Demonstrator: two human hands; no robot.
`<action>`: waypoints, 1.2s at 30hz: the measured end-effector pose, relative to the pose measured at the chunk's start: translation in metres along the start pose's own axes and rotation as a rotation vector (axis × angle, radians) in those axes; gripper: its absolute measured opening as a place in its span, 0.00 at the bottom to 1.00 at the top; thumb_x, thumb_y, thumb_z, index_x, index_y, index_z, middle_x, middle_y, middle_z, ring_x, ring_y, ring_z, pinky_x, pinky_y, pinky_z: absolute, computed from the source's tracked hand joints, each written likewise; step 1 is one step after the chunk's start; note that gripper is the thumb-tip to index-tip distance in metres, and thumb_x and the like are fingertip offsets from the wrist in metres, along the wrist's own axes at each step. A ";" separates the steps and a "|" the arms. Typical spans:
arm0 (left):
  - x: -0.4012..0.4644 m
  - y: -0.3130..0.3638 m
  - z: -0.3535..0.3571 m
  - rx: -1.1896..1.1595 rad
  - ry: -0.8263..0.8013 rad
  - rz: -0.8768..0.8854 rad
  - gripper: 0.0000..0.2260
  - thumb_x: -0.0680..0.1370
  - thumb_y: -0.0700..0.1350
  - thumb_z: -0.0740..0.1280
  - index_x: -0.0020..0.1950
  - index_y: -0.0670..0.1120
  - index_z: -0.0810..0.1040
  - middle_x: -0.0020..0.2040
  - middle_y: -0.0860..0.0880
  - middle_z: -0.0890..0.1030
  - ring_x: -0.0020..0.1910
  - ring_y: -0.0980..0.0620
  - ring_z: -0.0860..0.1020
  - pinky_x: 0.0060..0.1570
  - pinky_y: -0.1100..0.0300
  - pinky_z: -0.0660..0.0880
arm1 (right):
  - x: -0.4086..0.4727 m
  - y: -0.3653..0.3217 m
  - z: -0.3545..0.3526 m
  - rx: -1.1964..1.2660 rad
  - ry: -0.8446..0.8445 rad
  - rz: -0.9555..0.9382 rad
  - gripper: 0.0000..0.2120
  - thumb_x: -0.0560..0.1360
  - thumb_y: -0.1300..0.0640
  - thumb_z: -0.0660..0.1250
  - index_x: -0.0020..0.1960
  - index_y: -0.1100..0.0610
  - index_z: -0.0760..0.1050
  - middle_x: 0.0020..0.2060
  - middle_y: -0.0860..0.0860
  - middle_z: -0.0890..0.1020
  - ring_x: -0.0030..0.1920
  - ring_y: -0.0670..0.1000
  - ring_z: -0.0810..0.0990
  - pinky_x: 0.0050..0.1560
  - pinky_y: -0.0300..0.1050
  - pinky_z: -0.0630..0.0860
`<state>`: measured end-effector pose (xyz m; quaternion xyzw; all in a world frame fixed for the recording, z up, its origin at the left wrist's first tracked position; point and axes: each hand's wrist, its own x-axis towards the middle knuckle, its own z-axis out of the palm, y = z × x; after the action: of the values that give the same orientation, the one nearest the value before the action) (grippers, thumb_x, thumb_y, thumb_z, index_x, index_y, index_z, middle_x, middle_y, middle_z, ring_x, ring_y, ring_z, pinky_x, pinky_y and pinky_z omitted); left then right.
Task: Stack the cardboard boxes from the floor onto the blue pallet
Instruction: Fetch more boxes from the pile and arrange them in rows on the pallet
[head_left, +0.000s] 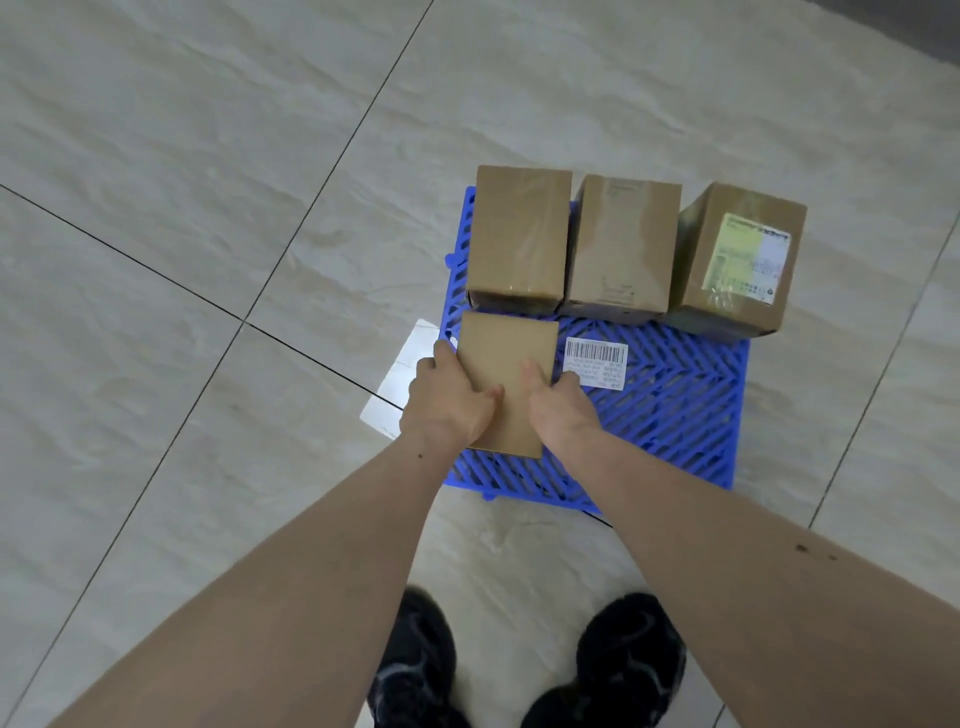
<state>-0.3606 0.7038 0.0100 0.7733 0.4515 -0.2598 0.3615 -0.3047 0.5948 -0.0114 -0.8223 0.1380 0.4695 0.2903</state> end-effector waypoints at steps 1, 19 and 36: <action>-0.005 0.004 -0.007 0.018 0.006 0.004 0.29 0.74 0.54 0.69 0.69 0.46 0.62 0.63 0.44 0.69 0.61 0.41 0.72 0.57 0.43 0.74 | -0.008 -0.001 -0.006 -0.020 0.003 -0.012 0.34 0.80 0.37 0.51 0.77 0.60 0.56 0.68 0.59 0.71 0.65 0.60 0.72 0.59 0.51 0.68; -0.164 0.228 -0.079 0.543 -0.078 0.513 0.22 0.79 0.54 0.61 0.68 0.43 0.67 0.61 0.44 0.77 0.62 0.43 0.74 0.56 0.53 0.70 | -0.176 0.021 -0.241 0.014 0.278 -0.073 0.29 0.81 0.40 0.55 0.72 0.60 0.63 0.66 0.58 0.75 0.66 0.59 0.72 0.62 0.49 0.68; -0.337 0.432 0.164 0.642 -0.199 0.767 0.23 0.78 0.57 0.62 0.67 0.44 0.69 0.62 0.45 0.76 0.62 0.44 0.73 0.59 0.52 0.71 | -0.234 0.245 -0.521 0.216 0.440 0.024 0.30 0.81 0.40 0.54 0.74 0.60 0.62 0.69 0.59 0.73 0.69 0.60 0.70 0.65 0.49 0.66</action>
<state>-0.1444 0.2583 0.2968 0.9269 -0.0040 -0.3066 0.2164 -0.1880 0.0737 0.3062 -0.8673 0.2570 0.2648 0.3340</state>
